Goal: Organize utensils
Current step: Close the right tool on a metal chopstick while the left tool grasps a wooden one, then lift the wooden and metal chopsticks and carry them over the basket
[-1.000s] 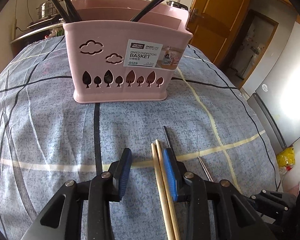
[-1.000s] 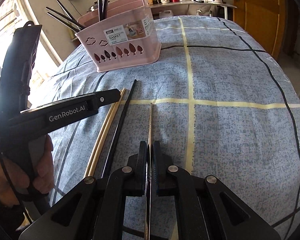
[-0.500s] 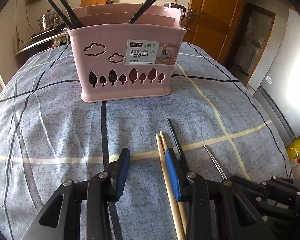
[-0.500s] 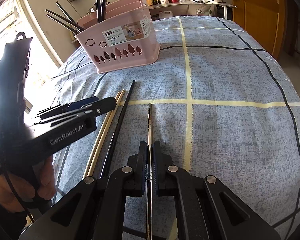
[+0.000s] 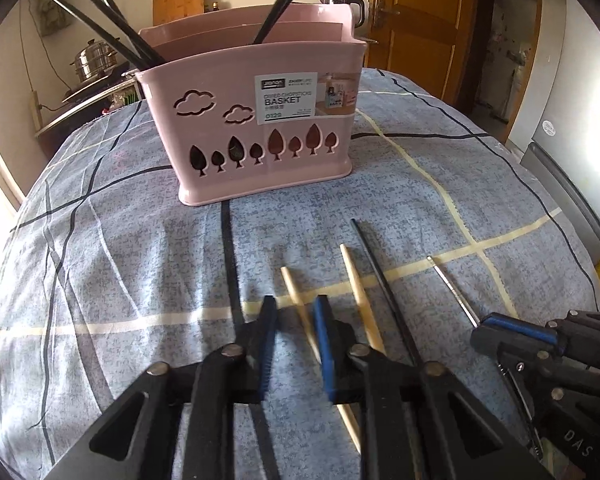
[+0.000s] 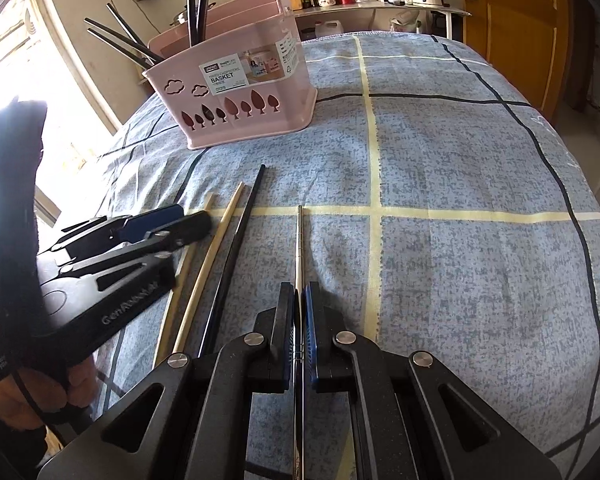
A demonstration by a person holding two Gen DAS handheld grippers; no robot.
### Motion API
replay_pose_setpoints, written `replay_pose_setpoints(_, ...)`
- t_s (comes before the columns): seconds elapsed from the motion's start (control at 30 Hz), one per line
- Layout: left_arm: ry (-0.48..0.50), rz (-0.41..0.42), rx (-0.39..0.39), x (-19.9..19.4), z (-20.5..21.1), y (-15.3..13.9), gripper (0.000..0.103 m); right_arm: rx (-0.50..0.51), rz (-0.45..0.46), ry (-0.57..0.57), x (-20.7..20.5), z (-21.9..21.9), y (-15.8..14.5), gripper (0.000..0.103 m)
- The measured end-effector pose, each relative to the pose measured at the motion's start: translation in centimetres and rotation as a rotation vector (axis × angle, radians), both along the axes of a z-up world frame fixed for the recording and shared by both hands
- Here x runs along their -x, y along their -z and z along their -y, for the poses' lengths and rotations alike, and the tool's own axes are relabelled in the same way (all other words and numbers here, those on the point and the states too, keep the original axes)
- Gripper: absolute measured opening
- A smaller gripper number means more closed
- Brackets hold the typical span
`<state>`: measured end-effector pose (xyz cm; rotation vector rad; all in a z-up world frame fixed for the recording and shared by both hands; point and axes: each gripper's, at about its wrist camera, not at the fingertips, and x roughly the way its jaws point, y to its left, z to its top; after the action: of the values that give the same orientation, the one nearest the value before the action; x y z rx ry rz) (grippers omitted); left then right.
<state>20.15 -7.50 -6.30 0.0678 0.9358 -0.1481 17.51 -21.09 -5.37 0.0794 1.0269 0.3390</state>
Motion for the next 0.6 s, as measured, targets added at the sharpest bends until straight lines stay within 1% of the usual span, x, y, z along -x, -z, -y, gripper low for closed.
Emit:
replay_pose_setpoints(0.1, 0.003, -0.027, 0.068, 0.1, -1.8, -0.2, 0.008, 0.004, -0.007, 0.003, -0.2, 0.1, 0.0, 0.004)
replay_pose_setpoints(0.2, -0.004, -0.034, 0.062, 0.5, -3.2, -0.2, 0.007, 0.015, -0.009, -0.010, -0.4, -0.1, -0.1, 0.007)
replay_pose_setpoints(0.3, -0.012, -0.049, 0.104, 0.6, -4.6, -0.3, 0.007, 0.046, -0.009, -0.028, -1.0, -0.6, -0.2, 0.007)
replay_pose_setpoints(0.4, -0.016, -0.061, 0.128, 0.3, -5.4, -0.2, 0.007, 0.079, -0.009, -0.045, -1.8, -1.1, -0.2, 0.009)
replay_pose_setpoints(0.47, -0.011, -0.066, 0.136, 0.1, -5.3, -0.2, 0.008, 0.098, -0.011, -0.058, -2.6, -1.5, -0.2, 0.010)
replay_pose_setpoints(0.6, 0.004, -0.071, 0.117, -0.7, -4.8, -0.1, 0.013, 0.100, -0.023, -0.057, -3.8, -1.8, -0.1, 0.010)
